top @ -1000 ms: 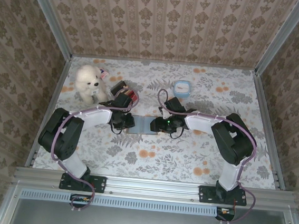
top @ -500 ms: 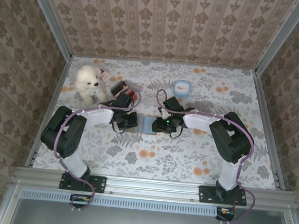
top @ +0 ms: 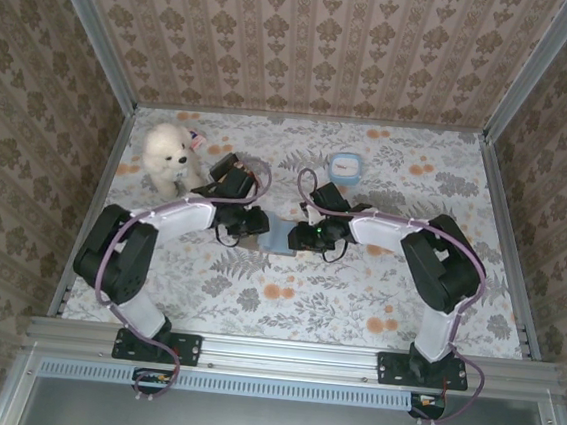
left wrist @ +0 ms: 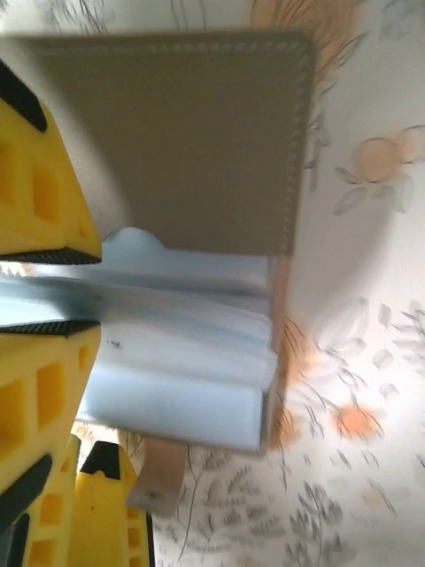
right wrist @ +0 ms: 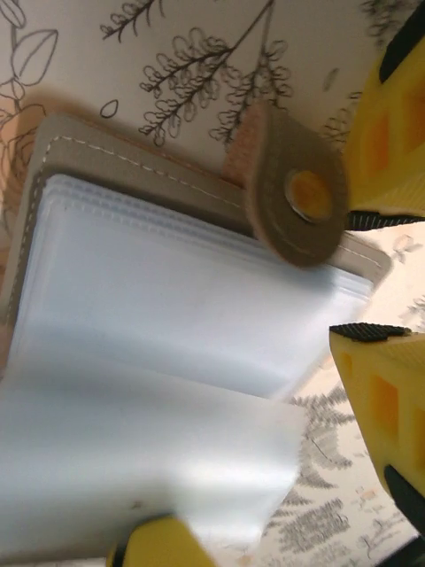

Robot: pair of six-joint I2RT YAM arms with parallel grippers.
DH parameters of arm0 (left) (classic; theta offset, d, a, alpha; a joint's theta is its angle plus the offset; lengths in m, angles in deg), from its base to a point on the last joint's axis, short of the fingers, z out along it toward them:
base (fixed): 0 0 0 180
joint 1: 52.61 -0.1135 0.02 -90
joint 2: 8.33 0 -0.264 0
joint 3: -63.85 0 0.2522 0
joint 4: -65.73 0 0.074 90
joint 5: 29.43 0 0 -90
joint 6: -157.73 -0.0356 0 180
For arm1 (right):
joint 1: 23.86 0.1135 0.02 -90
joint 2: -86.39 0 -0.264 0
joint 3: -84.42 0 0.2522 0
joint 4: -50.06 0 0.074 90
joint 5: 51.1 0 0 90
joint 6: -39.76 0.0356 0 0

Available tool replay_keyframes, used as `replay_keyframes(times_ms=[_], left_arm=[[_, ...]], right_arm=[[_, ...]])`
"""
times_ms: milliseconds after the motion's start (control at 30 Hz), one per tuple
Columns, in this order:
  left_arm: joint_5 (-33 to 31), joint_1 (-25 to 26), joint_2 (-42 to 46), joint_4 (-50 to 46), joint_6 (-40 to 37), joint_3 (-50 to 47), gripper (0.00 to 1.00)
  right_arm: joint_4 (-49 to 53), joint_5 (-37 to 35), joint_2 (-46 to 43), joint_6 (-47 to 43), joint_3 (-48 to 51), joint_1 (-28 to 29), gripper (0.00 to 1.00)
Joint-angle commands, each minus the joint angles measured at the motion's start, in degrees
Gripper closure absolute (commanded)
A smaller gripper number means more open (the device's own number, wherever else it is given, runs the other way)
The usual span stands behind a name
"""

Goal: Take the credit cards out of the card holder

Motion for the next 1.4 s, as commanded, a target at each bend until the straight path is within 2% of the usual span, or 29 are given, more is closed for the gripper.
replay_keyframes(times_ms=[0,167,300,433,567,667,767,867,1000,1167,1367], left_arm=[[-5.67,-0.05,6.04,-7.55,-3.95,3.82,0.66],[-13.01,-1.37,13.39,-13.66,-7.55,5.93,0.49],[-17.59,-4.54,19.1,-15.53,-9.79,6.1,0.33],[-21.13,-10.29,24.51,-14.84,-11.66,4.54,0.2],[-26.63,-14.39,29.45,-11.33,-14.64,0.87,0.12],[-31.77,-17.2,32.55,-7.29,-15.98,-3.38,0.0],[-35.28,-19.63,34.5,-0.63,-16.86,-8.84,0.0],[-34.82,-21.11,34.36,7.98,-21.13,-14.12,0.0],[-36.64,-22.96,31.13,17.86,-25.2,-19.59,0.0],[-34.83,-25.42,25.17,25.57,-31.3,-22.6,0.0],[-27.16,-27.79,16.9,36.57,-37.02,-24.65,0.0]], right_arm=[[1.15,-0.81,-7.66,-1.17,0.41,-0.75,0.56],[4.05,-6.71,-17.03,-2.98,0.5,-1.69,0.31],[7.21,-16.4,-23.98,-5.36,0.17,-2.92,0.14],[7.36,-27.55,-31.42,-7.57,1.3,-5.01,0.01],[7.44,-37.27,-35.88,-7.32,2.26,-9.14,0.0],[9.23,-42.08,-36.71,-4.92,1.81,-14.32,0.0],[7.49,-48.98,-36.31,-6.4,3.16,-17.86,0.0],[-1.73,-54.95,-36.81,-10.38,9.28,-20.65,0.0],[-10.17,-56.65,-36.7,-12.34,16.88,-26.0,0.0],[-22.02,-59.73,-33.69,-16.46,25.61,-28.37,0.0],[-36.11,-57.16,-27.75,-22.68,31.65,-28.37,0.0]])
